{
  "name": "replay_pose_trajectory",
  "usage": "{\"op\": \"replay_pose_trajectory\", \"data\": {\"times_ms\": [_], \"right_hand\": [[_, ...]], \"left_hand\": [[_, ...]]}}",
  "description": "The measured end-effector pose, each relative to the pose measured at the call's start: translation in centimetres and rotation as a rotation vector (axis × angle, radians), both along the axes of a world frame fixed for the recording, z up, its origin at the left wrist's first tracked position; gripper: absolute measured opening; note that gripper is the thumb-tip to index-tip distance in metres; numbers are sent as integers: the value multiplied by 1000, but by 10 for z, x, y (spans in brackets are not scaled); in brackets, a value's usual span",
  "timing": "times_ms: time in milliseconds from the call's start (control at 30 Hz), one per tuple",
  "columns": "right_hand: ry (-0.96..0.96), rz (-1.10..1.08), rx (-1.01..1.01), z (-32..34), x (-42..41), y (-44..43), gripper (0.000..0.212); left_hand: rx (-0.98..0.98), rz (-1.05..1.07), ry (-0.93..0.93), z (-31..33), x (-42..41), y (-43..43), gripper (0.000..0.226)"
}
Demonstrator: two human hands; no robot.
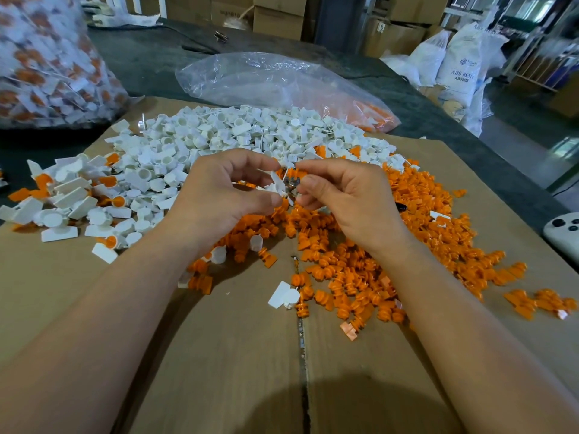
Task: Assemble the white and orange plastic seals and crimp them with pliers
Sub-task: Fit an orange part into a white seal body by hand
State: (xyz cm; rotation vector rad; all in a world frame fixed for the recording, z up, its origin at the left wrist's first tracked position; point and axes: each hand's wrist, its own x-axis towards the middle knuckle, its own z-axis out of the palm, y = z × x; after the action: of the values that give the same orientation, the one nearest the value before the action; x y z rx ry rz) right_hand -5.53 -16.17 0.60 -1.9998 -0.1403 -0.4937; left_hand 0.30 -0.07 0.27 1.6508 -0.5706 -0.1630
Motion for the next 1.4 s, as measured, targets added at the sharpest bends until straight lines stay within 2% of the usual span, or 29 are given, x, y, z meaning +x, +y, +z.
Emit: {"op": "replay_pose_trajectory", "data": {"times_ms": [467, 667, 833, 1400], "right_hand": [[38, 14, -11, -2, 1, 0, 21], [26, 7, -18, 0, 0, 1, 24], [-28, 0, -16, 2, -3, 3, 27], [10, -35, -200, 2, -6, 7, 26]], "left_hand": [[21, 13, 3, 1, 1, 0, 37], [31, 11, -19, 1, 0, 0, 40], [39, -15, -21, 2, -3, 0, 32], [61, -8, -34, 2, -5, -3, 34]]}}
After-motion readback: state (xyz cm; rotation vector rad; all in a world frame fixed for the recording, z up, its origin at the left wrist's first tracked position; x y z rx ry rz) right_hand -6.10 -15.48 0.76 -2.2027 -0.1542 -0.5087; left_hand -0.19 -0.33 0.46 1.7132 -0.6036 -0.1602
